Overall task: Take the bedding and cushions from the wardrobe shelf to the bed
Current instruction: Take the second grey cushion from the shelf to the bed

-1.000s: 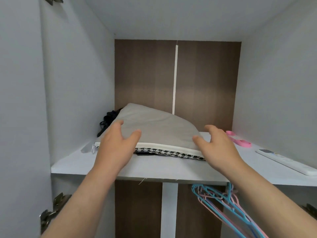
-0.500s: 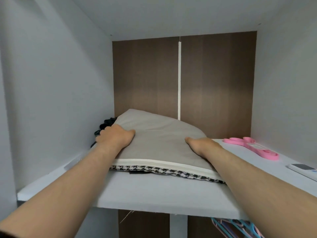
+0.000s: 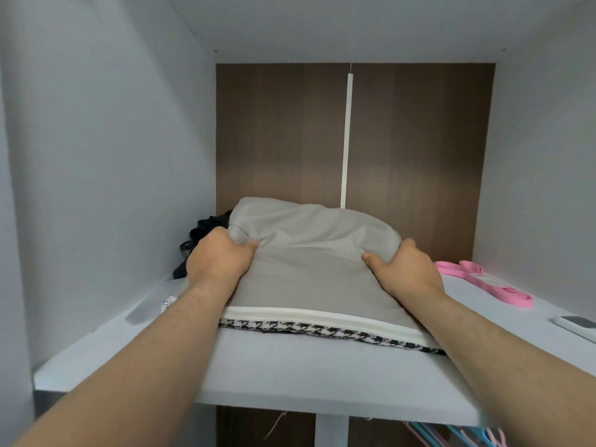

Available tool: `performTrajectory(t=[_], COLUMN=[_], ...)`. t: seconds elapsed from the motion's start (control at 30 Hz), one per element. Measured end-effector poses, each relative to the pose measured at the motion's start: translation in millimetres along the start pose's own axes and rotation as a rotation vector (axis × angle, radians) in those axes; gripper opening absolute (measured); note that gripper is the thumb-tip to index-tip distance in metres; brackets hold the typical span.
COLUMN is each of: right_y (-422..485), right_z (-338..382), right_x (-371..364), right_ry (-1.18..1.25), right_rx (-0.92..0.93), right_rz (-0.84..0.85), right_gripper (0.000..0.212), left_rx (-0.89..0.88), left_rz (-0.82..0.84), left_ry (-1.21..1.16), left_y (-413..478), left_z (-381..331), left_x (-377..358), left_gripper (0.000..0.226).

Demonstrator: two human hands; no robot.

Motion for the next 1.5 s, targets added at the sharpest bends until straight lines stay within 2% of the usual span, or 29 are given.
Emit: performTrajectory(t=[0.27, 0.4, 0.63, 0.83, 1.0, 1.2, 1.33, 1.5], right_y=[-25, -55, -118, -198, -277, -357, -411, -496], right_z=[18, 13, -4, -37, -79, -109, -121, -143], right_x=[89, 136, 233, 304, 339, 359, 373, 383], right_ry=[0.144, 0.162, 0.172, 0.195, 0.244, 0.261, 0.235, 0.139], right_rx=[0.025, 0.037, 0.046, 0.013, -0.055, -0.133, -0.165, -0.232], right_rz=[-0.269, -0.351, -0.488, -0.467, -0.371, -0.268, -0.234, -0.204], right_gripper=[0.063, 0.054, 0.051, 0.049, 0.047, 0.053, 0.05, 0.048], left_rx=[-0.123, -0.169, -0.192, -0.23, -0.152, -0.074, 0.0, 0.042], left_rz=[-0.16, -0.172, -0.153, -0.133, -0.026, 0.014, 0.047, 0.192], left_ry=[-0.245, -0.336, -0.543, -0.597, -0.592, -0.507, -0.55, -0.602], left_y=[0, -21, -85, -172, -263, -338, -383, -444], left_z=[-26, -38, -67, -67, -40, -3, 29, 70], left_x=[47, 60, 113, 177, 199, 248, 271, 274], left_gripper=[0.041, 0.044, 0.039, 0.037, 0.033, 0.03, 0.029, 0.027])
Point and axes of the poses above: each hand's wrist, its own y-axis towards the middle knuckle, its own x-axis out of the back of the hand, z = x × y, the point moved 7 cm from there along y, towards the middle knuckle, and after that the axes turned 9 degrees about -z, right-handed, at the moved point
